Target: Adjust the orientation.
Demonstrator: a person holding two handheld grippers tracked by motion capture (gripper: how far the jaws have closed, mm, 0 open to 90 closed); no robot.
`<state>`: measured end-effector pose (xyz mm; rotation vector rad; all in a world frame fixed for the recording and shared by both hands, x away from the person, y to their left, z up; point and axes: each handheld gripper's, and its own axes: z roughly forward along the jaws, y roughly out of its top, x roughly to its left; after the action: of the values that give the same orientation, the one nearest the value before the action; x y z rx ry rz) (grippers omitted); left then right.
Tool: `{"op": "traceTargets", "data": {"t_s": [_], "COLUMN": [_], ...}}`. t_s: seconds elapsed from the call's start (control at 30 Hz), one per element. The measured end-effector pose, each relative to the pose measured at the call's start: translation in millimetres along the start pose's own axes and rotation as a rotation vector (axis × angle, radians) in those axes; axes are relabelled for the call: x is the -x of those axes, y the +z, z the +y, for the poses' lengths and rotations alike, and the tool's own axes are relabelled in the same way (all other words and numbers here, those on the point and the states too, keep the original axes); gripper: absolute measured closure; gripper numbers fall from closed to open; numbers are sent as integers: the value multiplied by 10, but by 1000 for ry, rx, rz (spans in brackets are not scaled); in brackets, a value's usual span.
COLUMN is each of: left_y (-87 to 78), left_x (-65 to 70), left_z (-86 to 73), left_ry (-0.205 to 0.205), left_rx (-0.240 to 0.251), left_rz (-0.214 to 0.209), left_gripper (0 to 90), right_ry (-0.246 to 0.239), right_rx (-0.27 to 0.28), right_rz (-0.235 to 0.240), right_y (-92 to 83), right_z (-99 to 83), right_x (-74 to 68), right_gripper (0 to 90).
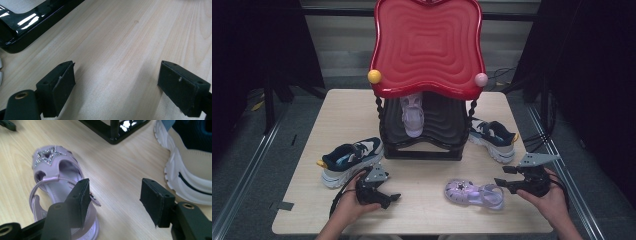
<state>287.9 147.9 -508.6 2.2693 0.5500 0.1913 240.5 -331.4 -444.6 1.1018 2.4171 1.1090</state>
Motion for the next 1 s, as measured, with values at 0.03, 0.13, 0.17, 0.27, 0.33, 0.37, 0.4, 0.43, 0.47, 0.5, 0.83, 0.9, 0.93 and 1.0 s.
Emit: {"op": "traceTargets", "data": {"t_s": [0.03, 0.13, 0.17, 0.27, 0.33, 0.37, 0.4, 0.43, 0.47, 0.5, 0.83, 0.9, 0.93, 1.0], "left_y": [4, 7, 10, 5, 6, 5, 5, 6, 5, 5, 6, 6, 6, 6], "left_x": [2, -2, -2, -12, -11, -11, -11, -11, -11, -11, -11, -11, -11, -11], "left_z": [1, 3, 4, 10, 10, 9, 10, 9, 10, 10, 10, 10, 10, 10], "left_ry": [-5, -2, -5, 7, 6, 6, 6, 6, 6, 6, 6, 6, 6, 6], "left_rx": [5, 5, 6, -8, -7, -7, -7, -6, -7, -7, -7, -7, -7, -7], "left_rz": [1, 0, -1, -2, -1, -1, -1, -1, -2, -2, -2, -2, -1, -2], "left_gripper": [132, 132, 132, 130, 130, 130, 130, 130, 130, 130, 130, 130, 130, 130], "right_ry": [1, -12, -19, -56, -50, -44, -44, -45, -49, -45, -57, -63, -59, -62], "right_rx": [1, -9, -15, -62, -60, -54, -46, -48, -47, -38, -50, -47, -43, -45], "right_rz": [9, 31, 37, 24, 42, 51, 57, 61, 68, 74, 85, 75, 80, 75], "right_y": [-7, 13, 32, 103, 153, 169, 185, 194, 202, 206, 237, 232, 233, 224], "right_z": [5, 7, 4, 0, -10, -13, -13, -9, -7, -4, 17, 9, 5, 8], "right_x": [-13, -53, -67, -118, -130, -134, -137, -146, -151, -151, -155, -152, -149, -145], "right_gripper": [404, 404, 404, 407, 416, 427, 443, 466, 481, 487, 540, 582, 600, 657]}}
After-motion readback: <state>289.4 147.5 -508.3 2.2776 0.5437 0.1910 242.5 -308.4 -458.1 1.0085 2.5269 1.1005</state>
